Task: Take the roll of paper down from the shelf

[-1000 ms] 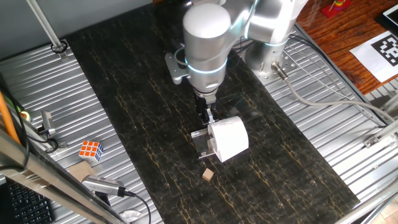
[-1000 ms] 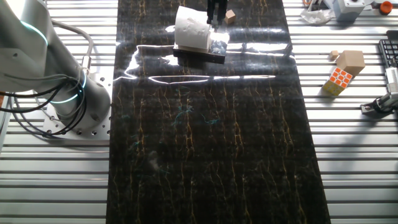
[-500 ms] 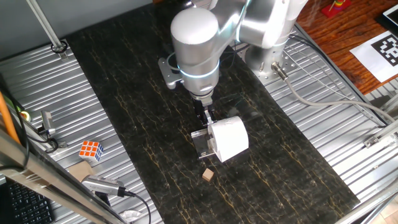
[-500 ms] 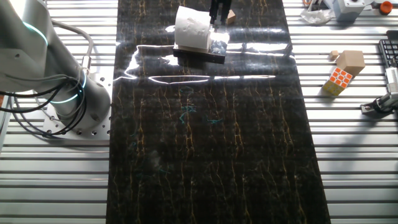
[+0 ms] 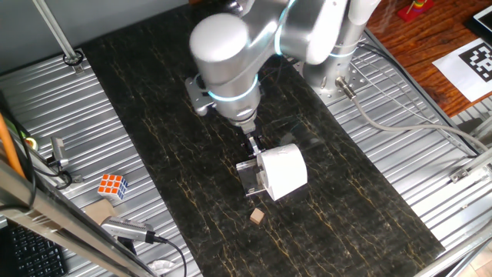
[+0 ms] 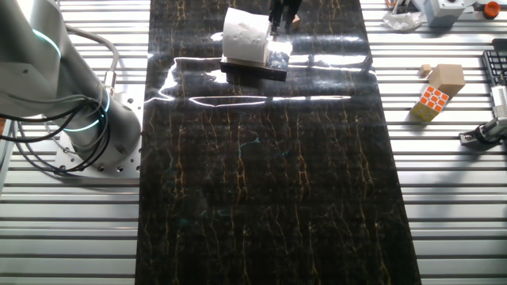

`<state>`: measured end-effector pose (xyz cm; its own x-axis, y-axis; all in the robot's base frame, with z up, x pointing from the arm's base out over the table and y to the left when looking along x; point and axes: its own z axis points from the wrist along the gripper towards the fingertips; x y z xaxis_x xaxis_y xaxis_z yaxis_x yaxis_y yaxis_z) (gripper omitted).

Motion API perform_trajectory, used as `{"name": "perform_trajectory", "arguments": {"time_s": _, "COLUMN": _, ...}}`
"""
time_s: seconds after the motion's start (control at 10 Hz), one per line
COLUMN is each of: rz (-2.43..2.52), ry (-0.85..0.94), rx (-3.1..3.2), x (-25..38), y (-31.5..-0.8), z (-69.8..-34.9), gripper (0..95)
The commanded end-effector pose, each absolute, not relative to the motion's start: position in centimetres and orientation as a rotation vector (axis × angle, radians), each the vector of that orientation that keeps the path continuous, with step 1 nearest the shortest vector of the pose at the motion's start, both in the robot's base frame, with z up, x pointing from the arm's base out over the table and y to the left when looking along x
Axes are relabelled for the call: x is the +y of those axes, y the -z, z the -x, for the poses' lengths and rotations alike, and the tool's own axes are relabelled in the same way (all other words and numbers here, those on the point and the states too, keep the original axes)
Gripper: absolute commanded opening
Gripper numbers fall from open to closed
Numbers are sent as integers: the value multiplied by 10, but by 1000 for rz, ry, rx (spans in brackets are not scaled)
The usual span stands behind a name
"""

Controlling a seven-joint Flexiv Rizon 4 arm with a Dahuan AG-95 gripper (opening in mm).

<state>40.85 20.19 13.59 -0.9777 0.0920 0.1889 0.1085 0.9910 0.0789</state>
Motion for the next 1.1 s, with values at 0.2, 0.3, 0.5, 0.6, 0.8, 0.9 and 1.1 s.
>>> {"name": "perform_trajectory", "arguments": {"time_s": 0.2, "rz": 141, "ry": 148, "rx": -2917, "x": 201, "y": -137, "z": -406, "gripper": 0}}
{"name": "perform_trajectory", "arguments": {"time_s": 0.3, "rz": 137, "ry": 153, "rx": -2912, "x": 201, "y": -137, "z": -406, "gripper": 0}}
{"name": "perform_trajectory", "arguments": {"time_s": 0.5, "rz": 139, "ry": 155, "rx": -2901, "x": 203, "y": -137, "z": -407, "gripper": 0}}
{"name": "perform_trajectory", "arguments": {"time_s": 0.6, "rz": 142, "ry": 156, "rx": -2898, "x": 205, "y": -137, "z": -408, "gripper": 0}}
{"name": "perform_trajectory", "arguments": {"time_s": 0.8, "rz": 148, "ry": 167, "rx": -2890, "x": 211, "y": -141, "z": -409, "gripper": 0}}
{"name": "perform_trajectory", "arguments": {"time_s": 0.9, "rz": 149, "ry": 176, "rx": -2886, "x": 214, "y": -143, "z": -409, "gripper": 190}}
{"name": "perform_trajectory", "arguments": {"time_s": 1.1, "rz": 141, "ry": 204, "rx": -2837, "x": 219, "y": -147, "z": -408, "gripper": 380}}
